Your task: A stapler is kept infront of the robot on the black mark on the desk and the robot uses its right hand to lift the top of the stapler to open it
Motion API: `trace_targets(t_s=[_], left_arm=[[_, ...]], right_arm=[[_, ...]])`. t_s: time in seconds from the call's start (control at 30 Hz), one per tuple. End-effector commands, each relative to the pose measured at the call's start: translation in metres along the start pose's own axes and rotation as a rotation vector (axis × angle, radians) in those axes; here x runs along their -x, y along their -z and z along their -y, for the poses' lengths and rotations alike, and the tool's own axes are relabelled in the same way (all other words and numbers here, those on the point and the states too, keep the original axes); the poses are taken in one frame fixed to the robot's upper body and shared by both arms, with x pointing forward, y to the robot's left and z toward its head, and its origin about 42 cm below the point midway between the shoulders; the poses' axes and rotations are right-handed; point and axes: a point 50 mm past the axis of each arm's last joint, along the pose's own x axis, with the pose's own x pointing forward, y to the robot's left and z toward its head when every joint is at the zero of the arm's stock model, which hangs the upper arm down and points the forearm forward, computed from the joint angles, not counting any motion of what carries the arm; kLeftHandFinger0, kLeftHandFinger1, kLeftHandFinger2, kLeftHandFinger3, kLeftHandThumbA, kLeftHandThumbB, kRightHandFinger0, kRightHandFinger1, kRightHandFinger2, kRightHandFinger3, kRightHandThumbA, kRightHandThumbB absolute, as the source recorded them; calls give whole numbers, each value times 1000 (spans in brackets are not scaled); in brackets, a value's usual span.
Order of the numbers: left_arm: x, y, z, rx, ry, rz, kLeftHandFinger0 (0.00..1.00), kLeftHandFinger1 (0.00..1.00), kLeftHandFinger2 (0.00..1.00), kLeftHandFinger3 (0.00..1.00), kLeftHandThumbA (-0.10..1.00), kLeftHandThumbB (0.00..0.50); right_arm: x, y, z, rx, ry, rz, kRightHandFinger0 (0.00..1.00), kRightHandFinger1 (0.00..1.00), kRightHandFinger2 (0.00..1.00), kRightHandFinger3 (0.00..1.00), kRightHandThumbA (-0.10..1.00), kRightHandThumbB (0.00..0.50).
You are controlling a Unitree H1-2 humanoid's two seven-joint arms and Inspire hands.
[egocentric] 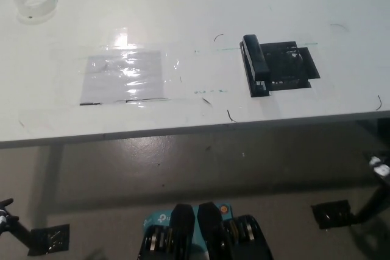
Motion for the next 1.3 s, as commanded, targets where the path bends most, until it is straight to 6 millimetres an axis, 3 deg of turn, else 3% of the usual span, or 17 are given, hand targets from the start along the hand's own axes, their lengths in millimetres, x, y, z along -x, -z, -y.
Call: trace_targets(t_s=[0.0,0.03,0.1,0.2,0.3,0.33,0.5,0.6,0.7,0.73,0.77,0.87,0.97,1.1,1.27], left_arm=[[1,-8,-6,3,10,30,462,486,686,880,369,10],[1,-7,-6,4,12,28,468,486,685,887,370,13],[1,-7,-6,4,12,30,469,485,684,889,369,10],[1,-6,-6,7,11,30,461,482,689,889,370,10],[1,-6,-6,9,12,28,470,487,697,887,369,9],[1,-6,-6,3,9,30,464,485,695,888,366,2],[-2,-7,-4,14,12,35,435,469,669,877,373,1],[-3,-8,-3,16,10,34,453,485,674,864,410,28],[-3,-8,-3,8,9,34,447,482,675,874,427,19],[-3,-8,-3,5,12,35,445,484,680,882,432,15],[-3,-8,-4,3,12,34,448,495,694,892,440,16],[-3,-8,-4,10,13,34,451,495,700,900,441,15],[-4,-8,-3,7,11,38,452,496,709,912,448,2],[-4,-8,-3,10,7,38,453,501,713,918,455,8],[-3,-10,-2,15,3,46,444,503,701,905,459,11]], right_arm=[[-19,-48,-41,-49,-159,72,175,247,378,657,879,59],[-26,-61,-55,-69,-202,96,167,233,361,649,876,58],[-30,-70,-64,-98,-228,99,143,213,346,647,854,52],[-44,-91,-85,-111,-278,128,157,223,331,605,844,80],[-52,-99,-96,-138,-310,122,175,231,342,612,848,87],[-58,-104,-107,-180,-337,105,188,237,355,616,845,31],[-73,-111,-128,-256,-388,24,256,283,441,659,911,20],[-80,-102,-141,-338,-411,-41,357,409,544,740,1000,12],[-84,-93,-150,-439,-413,-104,437,493,608,798,1000,16],[-85,-90,-152,-480,-398,-128,453,523,630,816,1000,26],[-86,-86,-155,-543,-367,-166,498,560,654,819,1000,76],[-88,-78,-159,-660,-344,-225,645,720,868,1000,1000,85],[-90,-75,-163,-789,-308,-287,775,867,980,1000,1000,113],[-90,-71,-168,-870,-294,-323,896,1000,1000,1000,1000,122],[-86,-69,-173,-972,-230,-362,936,1000,1000,1000,1000,120]])
